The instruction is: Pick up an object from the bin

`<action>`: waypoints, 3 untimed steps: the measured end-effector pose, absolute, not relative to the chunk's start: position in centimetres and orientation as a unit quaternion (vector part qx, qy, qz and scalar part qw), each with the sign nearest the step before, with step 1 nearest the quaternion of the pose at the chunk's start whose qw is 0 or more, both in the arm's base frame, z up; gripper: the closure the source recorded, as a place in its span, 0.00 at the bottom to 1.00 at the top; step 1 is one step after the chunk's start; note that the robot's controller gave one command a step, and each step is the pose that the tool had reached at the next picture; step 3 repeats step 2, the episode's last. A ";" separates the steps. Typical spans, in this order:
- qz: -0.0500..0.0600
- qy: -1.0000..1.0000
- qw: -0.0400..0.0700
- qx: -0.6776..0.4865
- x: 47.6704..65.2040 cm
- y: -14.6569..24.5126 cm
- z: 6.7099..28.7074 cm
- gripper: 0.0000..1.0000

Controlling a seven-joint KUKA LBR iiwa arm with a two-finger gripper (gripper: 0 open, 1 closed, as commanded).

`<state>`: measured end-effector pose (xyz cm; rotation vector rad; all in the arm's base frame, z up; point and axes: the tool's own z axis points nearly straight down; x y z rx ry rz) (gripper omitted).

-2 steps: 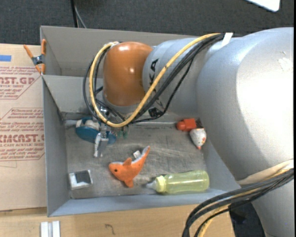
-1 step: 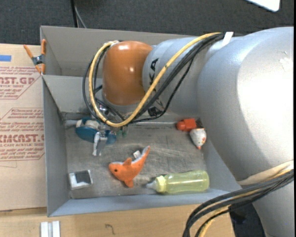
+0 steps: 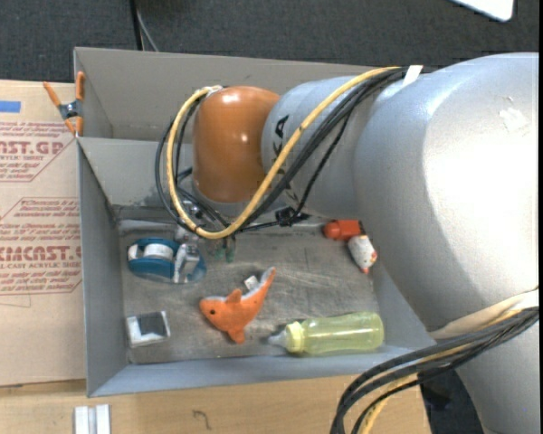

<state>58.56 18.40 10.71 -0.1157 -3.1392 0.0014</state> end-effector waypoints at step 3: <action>0.001 -0.999 0.002 0.045 57.3 21.1 22.0 1.00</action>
Offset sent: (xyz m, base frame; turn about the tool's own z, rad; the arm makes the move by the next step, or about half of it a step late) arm -0.0114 0.0267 0.1155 -0.1627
